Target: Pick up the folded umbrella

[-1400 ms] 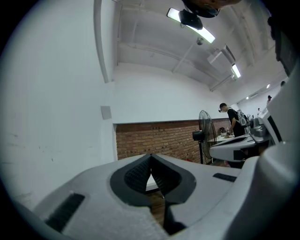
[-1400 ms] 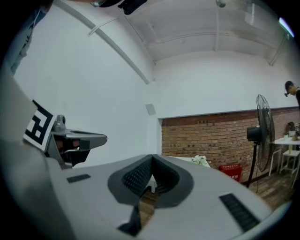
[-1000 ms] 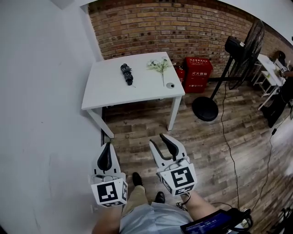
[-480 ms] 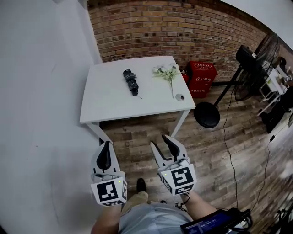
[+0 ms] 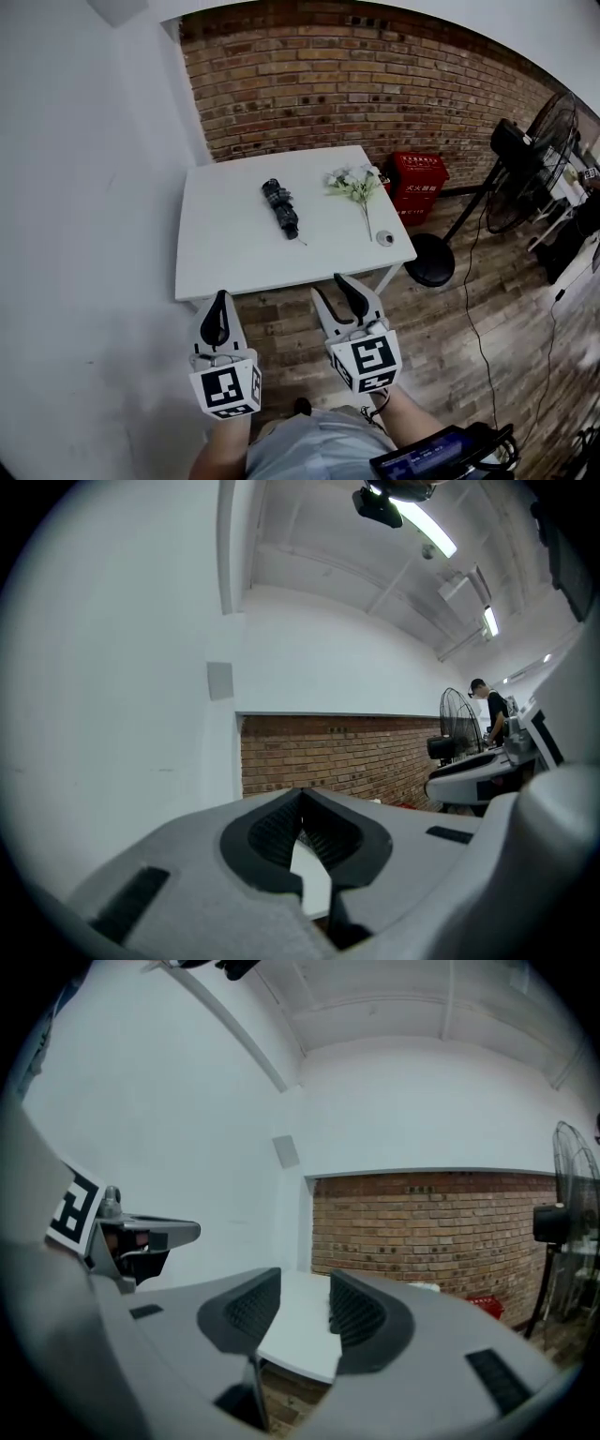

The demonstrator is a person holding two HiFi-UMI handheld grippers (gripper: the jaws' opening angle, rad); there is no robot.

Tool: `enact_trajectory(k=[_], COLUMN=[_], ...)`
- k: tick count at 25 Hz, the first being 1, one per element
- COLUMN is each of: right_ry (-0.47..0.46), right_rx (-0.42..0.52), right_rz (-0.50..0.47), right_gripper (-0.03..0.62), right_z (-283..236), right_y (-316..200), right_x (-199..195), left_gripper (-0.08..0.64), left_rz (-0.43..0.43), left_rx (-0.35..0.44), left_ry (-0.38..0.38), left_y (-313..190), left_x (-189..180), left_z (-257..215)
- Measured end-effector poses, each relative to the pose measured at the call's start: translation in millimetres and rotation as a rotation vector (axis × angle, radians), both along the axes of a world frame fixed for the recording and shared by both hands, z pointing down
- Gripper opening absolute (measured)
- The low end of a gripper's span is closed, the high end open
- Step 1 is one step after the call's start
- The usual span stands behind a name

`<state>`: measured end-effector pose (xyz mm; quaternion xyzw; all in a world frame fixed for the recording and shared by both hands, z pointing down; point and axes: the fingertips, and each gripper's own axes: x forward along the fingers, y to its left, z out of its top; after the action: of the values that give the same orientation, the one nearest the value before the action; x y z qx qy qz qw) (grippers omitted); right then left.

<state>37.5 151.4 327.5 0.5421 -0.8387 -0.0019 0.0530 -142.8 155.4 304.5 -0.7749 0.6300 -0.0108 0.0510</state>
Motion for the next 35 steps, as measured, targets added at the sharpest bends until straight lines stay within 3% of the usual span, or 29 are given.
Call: enact_trajectory(k=[16, 27, 35], right_ry=[0.003, -0.042, -0.055], right_rx=[-0.037, -0.108, -0.121], right_rz=[0.029, -0.039, -0.091], right_gripper=[0.172, 0.173, 0.173], right_z=[22, 50, 52], right_y=[-96, -212, -287], right_x=[10, 26, 27], left_gripper=[0.006, 0.006, 0.006], left_rz=[0.024, -0.02, -0.076], left_rx=[-0.06, -0.132, -0.125], left_ry=[-0.013, -0.069, -0.09], left_y=[-94, -199, -263], left_x=[11, 38, 45], left_z=[33, 57, 47])
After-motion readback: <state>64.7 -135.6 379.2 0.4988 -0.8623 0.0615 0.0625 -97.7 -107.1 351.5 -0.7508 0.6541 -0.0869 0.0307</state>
